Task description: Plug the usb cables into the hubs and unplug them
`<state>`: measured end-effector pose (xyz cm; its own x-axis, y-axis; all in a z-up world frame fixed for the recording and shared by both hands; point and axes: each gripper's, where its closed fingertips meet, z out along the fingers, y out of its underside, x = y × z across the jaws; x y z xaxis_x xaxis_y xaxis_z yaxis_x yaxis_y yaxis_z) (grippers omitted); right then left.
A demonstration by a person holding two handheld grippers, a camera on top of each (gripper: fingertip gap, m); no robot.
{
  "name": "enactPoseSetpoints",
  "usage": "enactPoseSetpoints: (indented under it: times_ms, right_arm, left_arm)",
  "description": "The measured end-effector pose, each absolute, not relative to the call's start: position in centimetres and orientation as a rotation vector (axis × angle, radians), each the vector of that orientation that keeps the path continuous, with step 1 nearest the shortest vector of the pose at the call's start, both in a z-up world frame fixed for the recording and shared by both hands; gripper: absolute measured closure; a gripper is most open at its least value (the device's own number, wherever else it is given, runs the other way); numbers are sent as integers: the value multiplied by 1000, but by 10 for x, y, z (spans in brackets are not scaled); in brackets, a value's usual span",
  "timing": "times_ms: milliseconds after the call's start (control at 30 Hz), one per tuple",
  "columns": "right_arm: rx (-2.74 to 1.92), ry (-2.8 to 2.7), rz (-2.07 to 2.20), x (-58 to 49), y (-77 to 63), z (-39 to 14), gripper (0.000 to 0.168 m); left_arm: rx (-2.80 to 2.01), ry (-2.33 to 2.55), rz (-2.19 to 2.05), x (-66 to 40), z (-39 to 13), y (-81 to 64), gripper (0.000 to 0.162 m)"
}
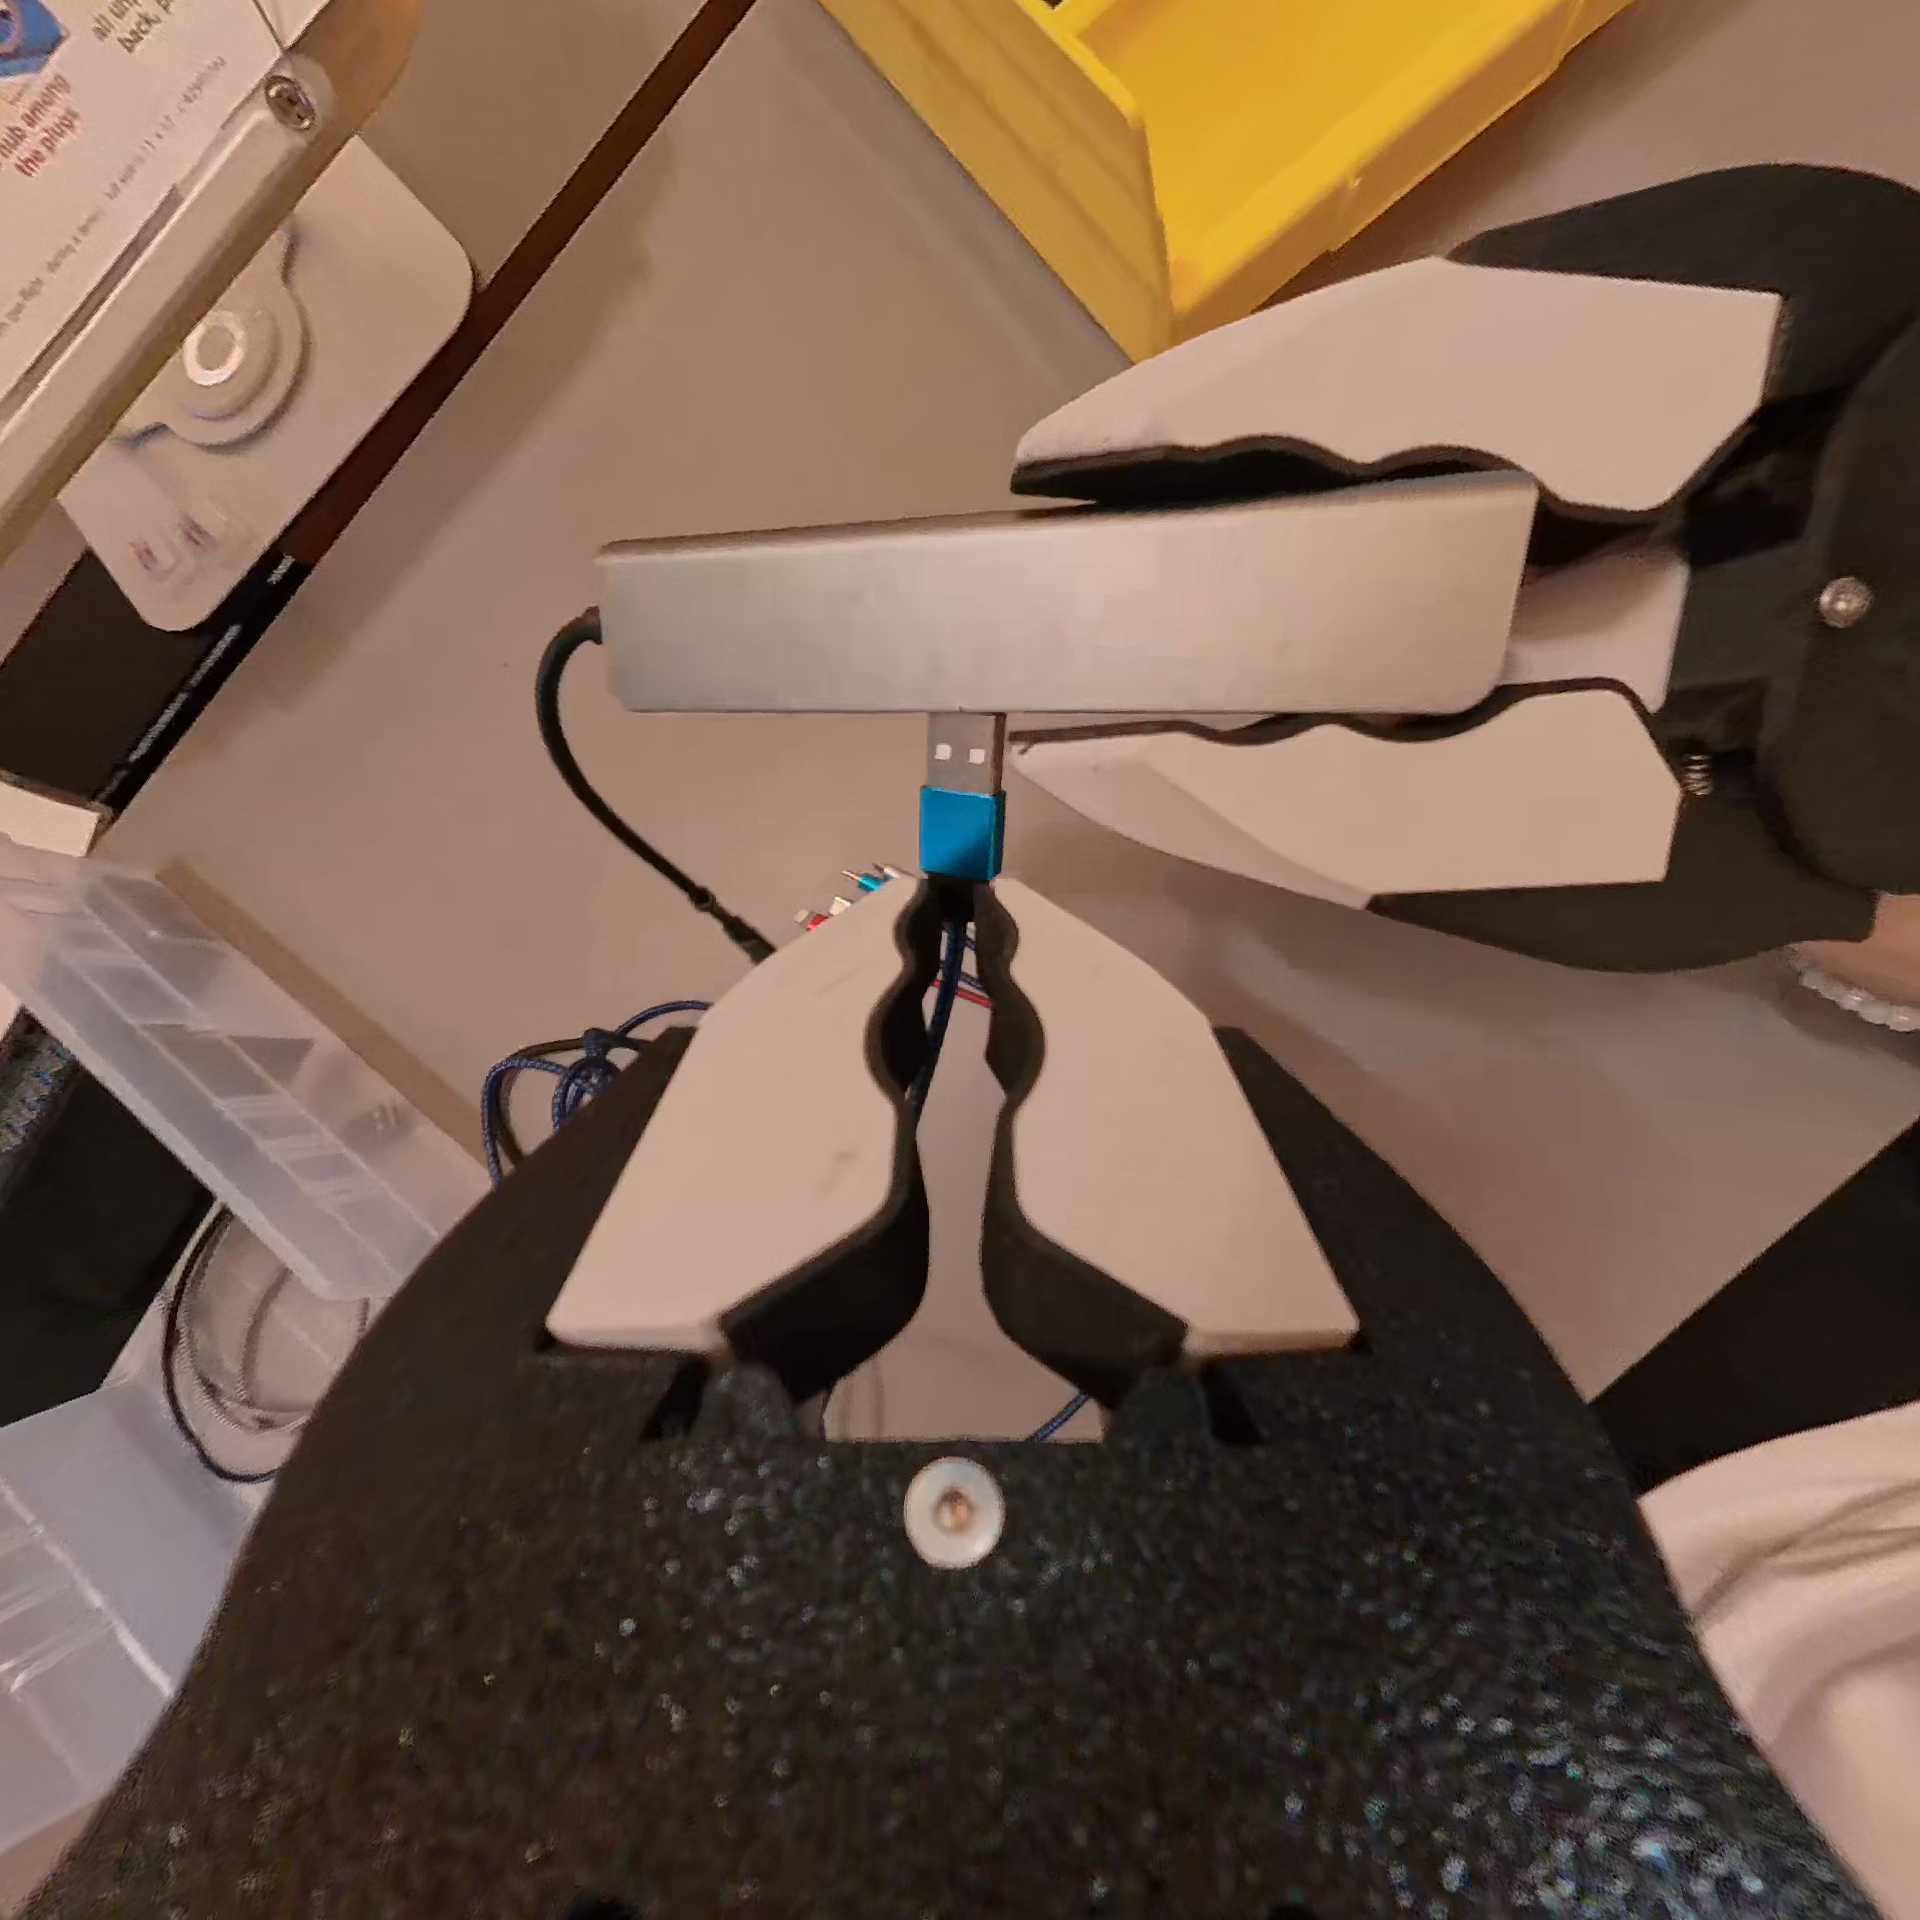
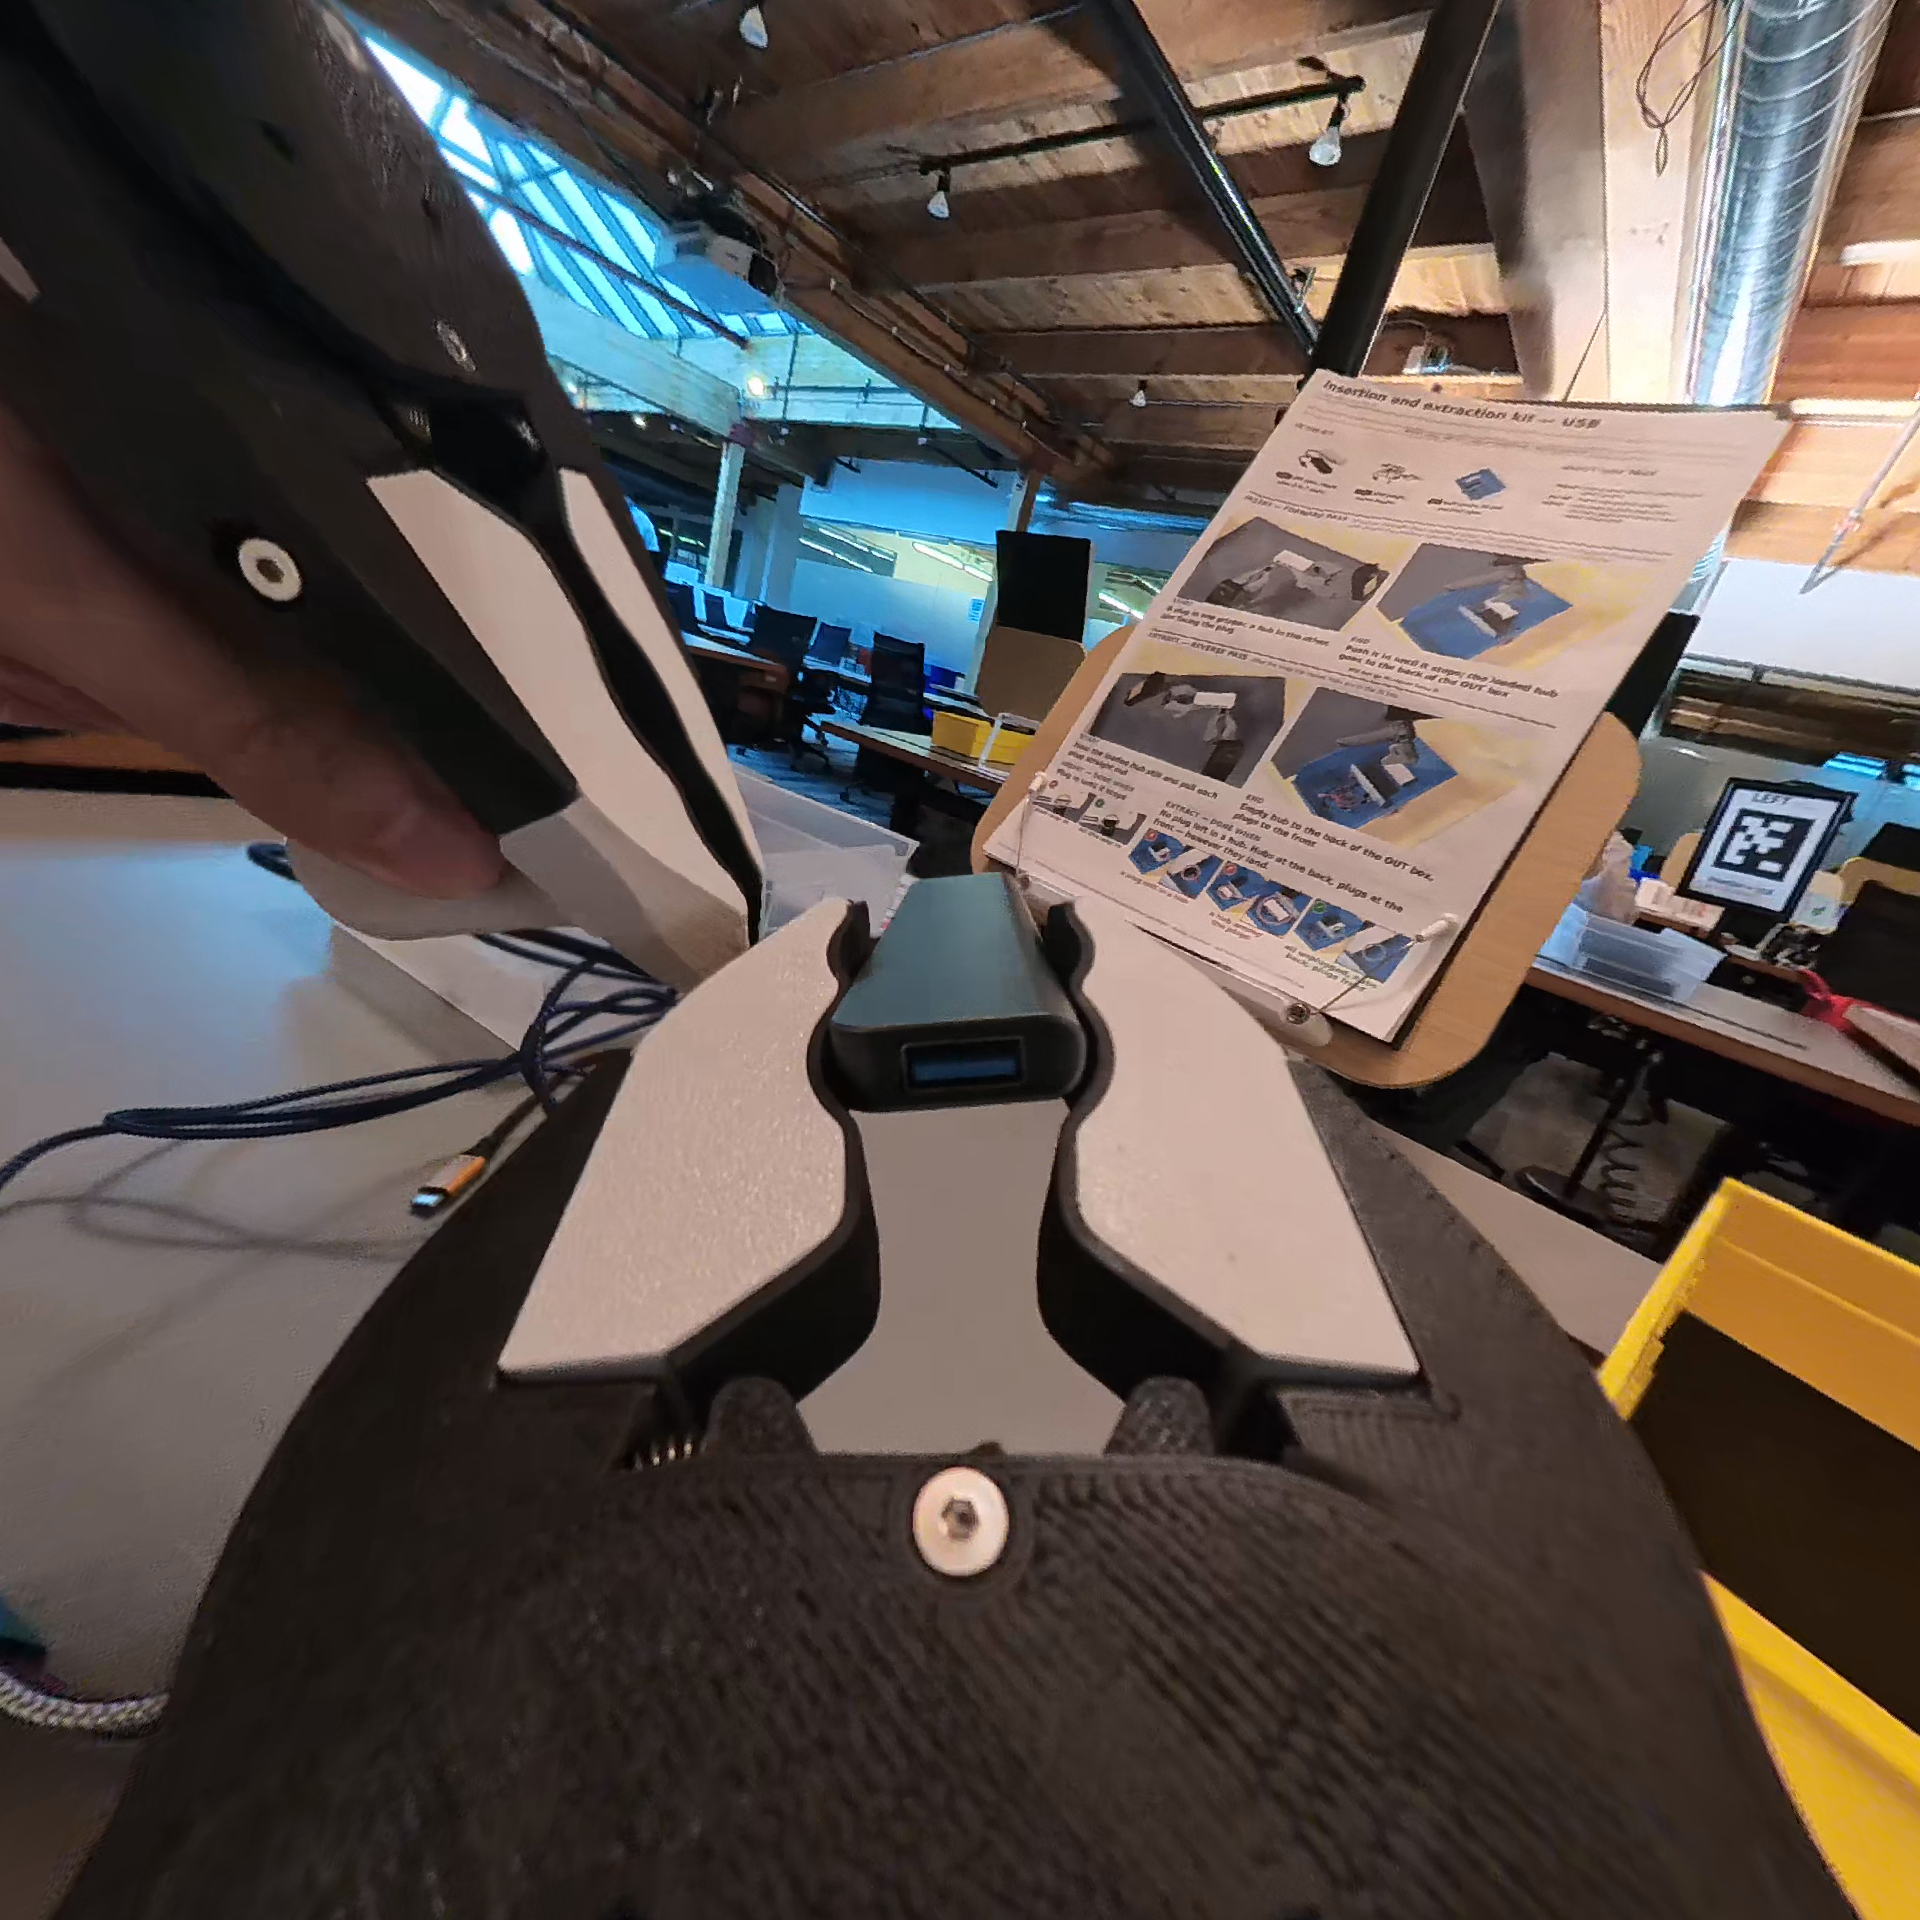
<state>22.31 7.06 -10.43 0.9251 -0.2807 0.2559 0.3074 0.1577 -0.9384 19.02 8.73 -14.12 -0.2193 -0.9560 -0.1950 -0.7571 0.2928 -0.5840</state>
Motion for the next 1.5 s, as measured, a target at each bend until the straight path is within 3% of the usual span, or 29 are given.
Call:
enactPoseSetpoints:
  times_ms: [333,667,1500]
  right_arm:
    - [-1334,16,-338,228,68,-107,133]
    - [-1110,216,-47,242,45,-79,134]
    - [-1177,150,30,237,54,-91,132]
  left_arm:
    - [-1437,2027,-554,197,-138,82,157]
    - [-1149,1691,-1139,211,-95,57,156]
    - [-1007,1566,-1015,209,-96,59,156]
